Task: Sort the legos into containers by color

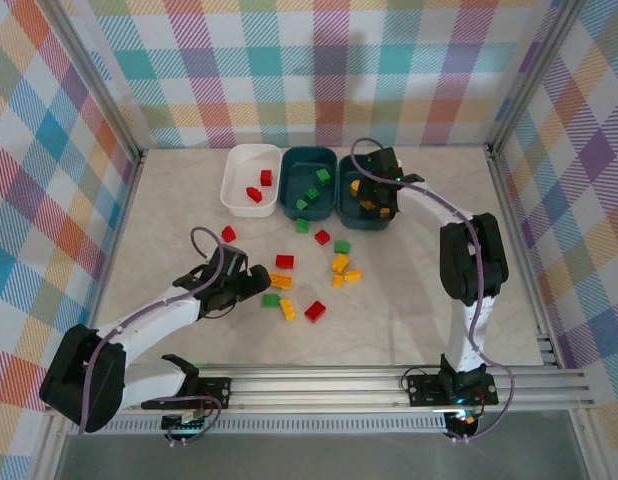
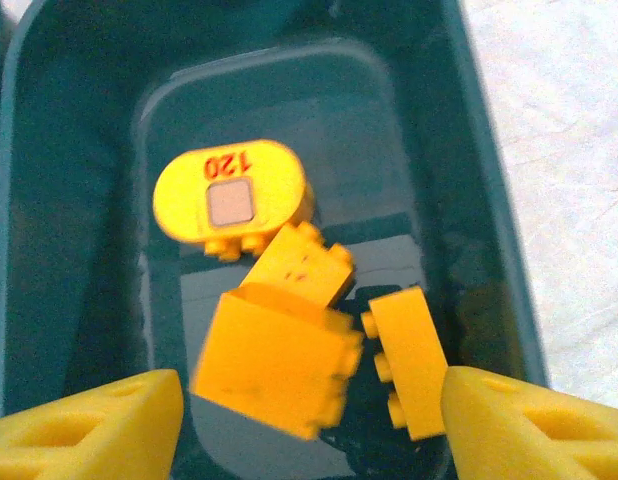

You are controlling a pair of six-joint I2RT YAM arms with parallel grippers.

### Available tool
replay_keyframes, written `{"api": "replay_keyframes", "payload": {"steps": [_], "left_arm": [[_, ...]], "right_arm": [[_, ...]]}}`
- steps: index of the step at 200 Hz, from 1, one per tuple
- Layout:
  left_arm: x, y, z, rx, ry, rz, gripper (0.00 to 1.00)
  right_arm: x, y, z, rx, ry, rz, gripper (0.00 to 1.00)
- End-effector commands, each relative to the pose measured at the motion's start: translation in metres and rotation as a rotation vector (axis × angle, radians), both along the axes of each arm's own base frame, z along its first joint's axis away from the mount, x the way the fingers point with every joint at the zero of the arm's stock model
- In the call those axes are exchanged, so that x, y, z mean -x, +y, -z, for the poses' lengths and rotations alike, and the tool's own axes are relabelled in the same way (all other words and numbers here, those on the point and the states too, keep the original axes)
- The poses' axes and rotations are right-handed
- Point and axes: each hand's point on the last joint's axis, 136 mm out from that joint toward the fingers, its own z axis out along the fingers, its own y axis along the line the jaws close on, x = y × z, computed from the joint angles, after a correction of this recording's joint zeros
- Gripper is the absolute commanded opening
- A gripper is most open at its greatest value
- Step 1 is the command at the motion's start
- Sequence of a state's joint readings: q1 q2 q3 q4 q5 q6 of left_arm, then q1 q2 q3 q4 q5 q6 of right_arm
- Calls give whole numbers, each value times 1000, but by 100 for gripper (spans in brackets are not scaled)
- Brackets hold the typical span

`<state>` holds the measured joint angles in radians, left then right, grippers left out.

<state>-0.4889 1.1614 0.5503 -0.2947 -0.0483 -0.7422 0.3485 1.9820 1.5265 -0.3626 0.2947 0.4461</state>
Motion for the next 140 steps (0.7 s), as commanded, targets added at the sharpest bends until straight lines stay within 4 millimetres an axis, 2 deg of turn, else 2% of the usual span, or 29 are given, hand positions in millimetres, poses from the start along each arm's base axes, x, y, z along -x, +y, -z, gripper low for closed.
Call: {"api": "replay_keyframes", "payload": {"steps": [1,17,34,63,85,110,140], "left_arm": [[6,18,-9,-82,-33,-18,93],[1,22,-16,-102,-64,-26,100],[-9,13,-22,-104,-72,11,100],[-33,-12,-22,-125,-25,103,94],[-51,-36,-18,-143,-3,178,93],[-67,-70,-15,-168,7,296,96],[-82,-77,2,-276,67,326,96]], "right_arm": [[-2,-1,-34,-9,-58,-4,72],[14,-2,-45,-43,-80,-2,73],[43,0,-50,-101,-102,-5,74],[103,0,-30,-111,-75,-27,74],[138,-6,-13,-114,-59,-26,75],[163,-4,-4,-133,-69,-60,76],[172,-15,6,-160,-127,2,78]]}}
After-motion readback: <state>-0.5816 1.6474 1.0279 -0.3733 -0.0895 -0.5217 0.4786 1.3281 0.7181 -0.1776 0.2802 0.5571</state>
